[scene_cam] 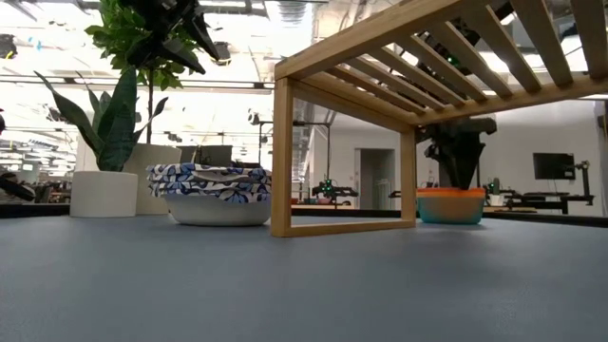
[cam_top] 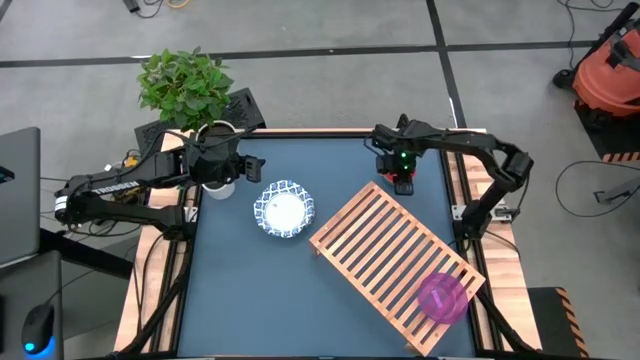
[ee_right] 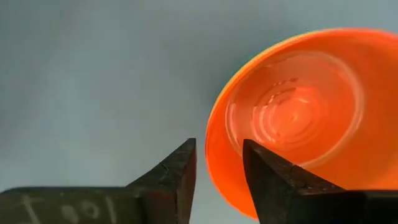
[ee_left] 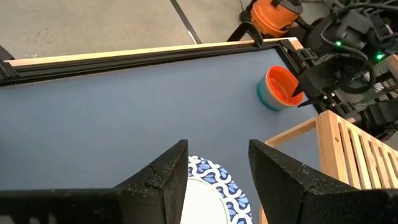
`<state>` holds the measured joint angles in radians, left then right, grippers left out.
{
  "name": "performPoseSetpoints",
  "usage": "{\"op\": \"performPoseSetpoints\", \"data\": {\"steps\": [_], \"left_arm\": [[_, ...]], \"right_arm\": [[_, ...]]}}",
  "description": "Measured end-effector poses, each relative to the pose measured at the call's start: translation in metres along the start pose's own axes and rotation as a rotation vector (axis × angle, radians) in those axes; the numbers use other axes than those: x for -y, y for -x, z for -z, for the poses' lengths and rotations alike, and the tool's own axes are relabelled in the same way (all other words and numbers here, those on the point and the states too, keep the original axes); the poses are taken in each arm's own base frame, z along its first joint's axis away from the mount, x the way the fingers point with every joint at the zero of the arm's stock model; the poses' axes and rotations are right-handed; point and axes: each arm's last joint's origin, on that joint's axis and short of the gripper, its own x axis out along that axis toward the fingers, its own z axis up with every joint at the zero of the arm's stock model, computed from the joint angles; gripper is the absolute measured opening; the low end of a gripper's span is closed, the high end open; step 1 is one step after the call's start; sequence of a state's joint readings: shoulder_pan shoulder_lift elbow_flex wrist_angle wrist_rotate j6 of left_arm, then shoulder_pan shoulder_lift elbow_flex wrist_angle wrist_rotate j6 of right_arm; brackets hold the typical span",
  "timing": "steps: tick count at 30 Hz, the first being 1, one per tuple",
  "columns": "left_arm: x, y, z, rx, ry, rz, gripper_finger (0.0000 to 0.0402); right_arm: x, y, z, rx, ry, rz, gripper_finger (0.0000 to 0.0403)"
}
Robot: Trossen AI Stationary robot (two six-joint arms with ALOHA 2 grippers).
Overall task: Place and stack bowls onto a shelf
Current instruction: Stack the small red bowl on top of the small purple bowl on the shelf
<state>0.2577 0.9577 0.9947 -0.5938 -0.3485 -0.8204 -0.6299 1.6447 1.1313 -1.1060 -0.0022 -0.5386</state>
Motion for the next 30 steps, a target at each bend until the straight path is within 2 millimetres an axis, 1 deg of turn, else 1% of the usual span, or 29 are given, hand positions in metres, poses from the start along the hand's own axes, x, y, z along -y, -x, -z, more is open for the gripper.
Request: {"op": "performPoseSetpoints", "data": {"steps": [3,5,7,8,9,12,16,21,26,28,30], "left_arm": [[0.000,0.000,0.000,0.000,0.000,0.000,0.0153],[0.000,0.000,0.000,0.000,0.001,0.000,0.0153],[0.000,0.000,0.000,0.001,0.001,0.000,0.0153],[0.000,0.000,0.000,0.001,0.001,0.000,0.0153],[0.000,0.000,0.000,0.001,0.001,0.000,0.0153],[0.000,0.000,0.000,0.001,0.002,-0.001,0.0153],[0.000,0.000,0.000,0.001,0.005,-0.001,0.0153],[0.000,0.000,0.000,0.001,0.006,0.000,0.0153],[0.000,0.000,0.000,0.002,0.007,0.000,0.0153],[0.000,0.000,0.000,0.003,0.008,0.000,0.0153],[0.000,0.000,0.000,0.003,0.008,-0.001,0.0153]], "right_arm": [[0.000,0.002,-0.001,0.016,0.002,0.010,0.0126],[0.000,0.003,0.000,0.021,0.002,0.013,0.0089],[-0.001,0.004,0.001,0.021,0.003,0.012,0.0041],[-0.001,0.004,0.001,0.019,0.005,0.011,0.0023],[0.000,0.004,0.001,0.019,0.005,0.011,0.0017],[0.000,0.002,0.000,0.010,0.004,0.005,0.0024],[-0.005,0.003,-0.001,0.006,0.017,0.004,0.0016],[-0.009,0.016,0.003,0.047,0.000,0.025,0.0016],[-0.011,0.037,0.012,0.127,-0.050,0.056,0.0016],[-0.011,0.041,0.015,0.144,-0.078,0.061,0.0016],[-0.009,0.039,0.018,0.144,-0.098,0.061,0.0026]]}}
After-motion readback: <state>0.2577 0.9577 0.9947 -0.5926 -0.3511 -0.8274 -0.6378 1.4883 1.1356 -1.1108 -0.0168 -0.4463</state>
